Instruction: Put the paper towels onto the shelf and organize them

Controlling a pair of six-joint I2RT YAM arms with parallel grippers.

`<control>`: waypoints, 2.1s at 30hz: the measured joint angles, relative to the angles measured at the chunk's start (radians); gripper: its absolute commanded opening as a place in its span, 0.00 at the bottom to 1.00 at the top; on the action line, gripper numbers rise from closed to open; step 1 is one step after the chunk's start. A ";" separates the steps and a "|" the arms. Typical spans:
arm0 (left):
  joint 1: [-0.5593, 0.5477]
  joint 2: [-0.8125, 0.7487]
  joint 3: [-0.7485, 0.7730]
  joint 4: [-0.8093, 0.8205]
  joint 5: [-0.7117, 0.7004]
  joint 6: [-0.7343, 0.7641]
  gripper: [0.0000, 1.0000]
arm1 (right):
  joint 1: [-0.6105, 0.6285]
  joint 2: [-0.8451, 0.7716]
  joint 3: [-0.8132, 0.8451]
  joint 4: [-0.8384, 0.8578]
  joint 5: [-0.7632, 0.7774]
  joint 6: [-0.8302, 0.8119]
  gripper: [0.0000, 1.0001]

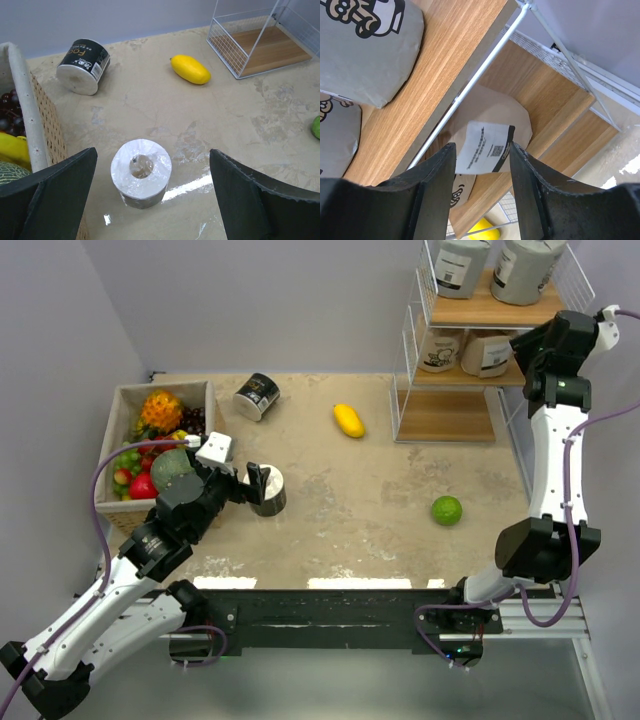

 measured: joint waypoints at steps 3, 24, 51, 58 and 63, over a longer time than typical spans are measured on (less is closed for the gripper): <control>0.000 0.000 0.000 0.000 0.000 0.000 1.00 | -0.002 -0.002 0.000 0.000 0.000 0.000 0.49; 0.000 0.044 0.000 -0.001 -0.007 0.000 1.00 | 0.167 -0.364 -0.447 -0.019 -0.167 -0.102 0.52; 0.000 0.270 0.091 -0.097 -0.098 0.000 0.90 | 0.872 -0.189 -0.569 0.047 -0.029 -0.020 0.65; -0.026 0.507 0.163 -0.167 -0.018 0.002 0.86 | 0.869 -0.442 -0.687 0.047 0.040 -0.043 0.66; -0.071 0.652 0.209 -0.213 -0.026 0.004 0.83 | 0.867 -0.504 -0.739 0.032 0.068 -0.068 0.66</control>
